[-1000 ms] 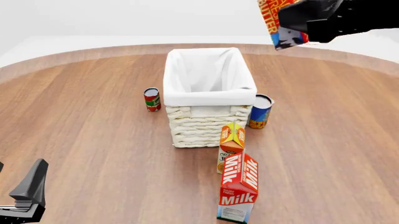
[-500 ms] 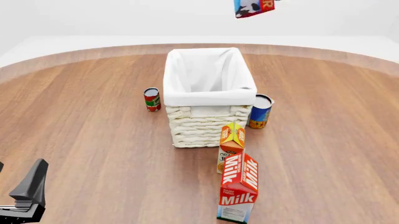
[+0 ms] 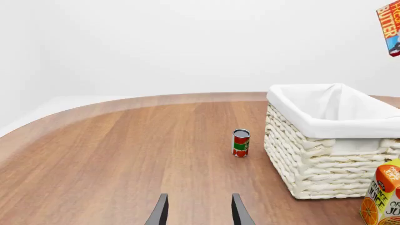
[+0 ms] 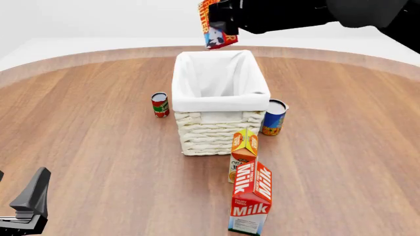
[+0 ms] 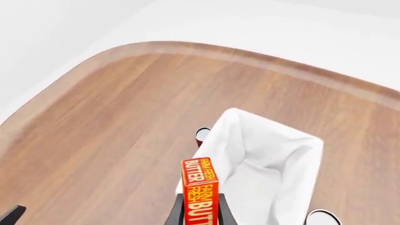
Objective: Pick up the butter and put it in the basket.
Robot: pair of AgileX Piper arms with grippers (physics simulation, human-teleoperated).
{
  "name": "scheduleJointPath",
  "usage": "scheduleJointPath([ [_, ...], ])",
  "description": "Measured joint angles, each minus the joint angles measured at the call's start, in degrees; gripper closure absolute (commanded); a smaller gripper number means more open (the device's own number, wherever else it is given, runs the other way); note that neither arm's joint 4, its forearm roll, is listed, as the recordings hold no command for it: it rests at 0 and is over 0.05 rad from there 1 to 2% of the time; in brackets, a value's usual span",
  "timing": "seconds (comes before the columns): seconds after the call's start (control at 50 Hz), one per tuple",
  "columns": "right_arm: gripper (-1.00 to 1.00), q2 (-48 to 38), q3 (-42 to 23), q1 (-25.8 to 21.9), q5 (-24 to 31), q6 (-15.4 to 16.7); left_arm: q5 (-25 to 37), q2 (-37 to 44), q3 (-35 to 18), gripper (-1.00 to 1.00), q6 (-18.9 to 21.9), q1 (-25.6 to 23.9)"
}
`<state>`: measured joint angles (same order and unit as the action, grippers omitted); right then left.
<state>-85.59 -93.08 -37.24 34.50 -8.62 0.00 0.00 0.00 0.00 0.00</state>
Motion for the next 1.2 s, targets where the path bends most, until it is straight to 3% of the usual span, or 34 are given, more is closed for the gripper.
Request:
scheduleJointPath([
  [0.62,1.00,-7.76,4.83,3.10,-7.65,1.21,0.00,0.00,0.00,-1.00,0.00,0.00],
  [1.2,1.00,-13.54,0.06,5.70,-9.23,1.60,0.00,0.00,0.00,-1.00,0.00,0.00],
])
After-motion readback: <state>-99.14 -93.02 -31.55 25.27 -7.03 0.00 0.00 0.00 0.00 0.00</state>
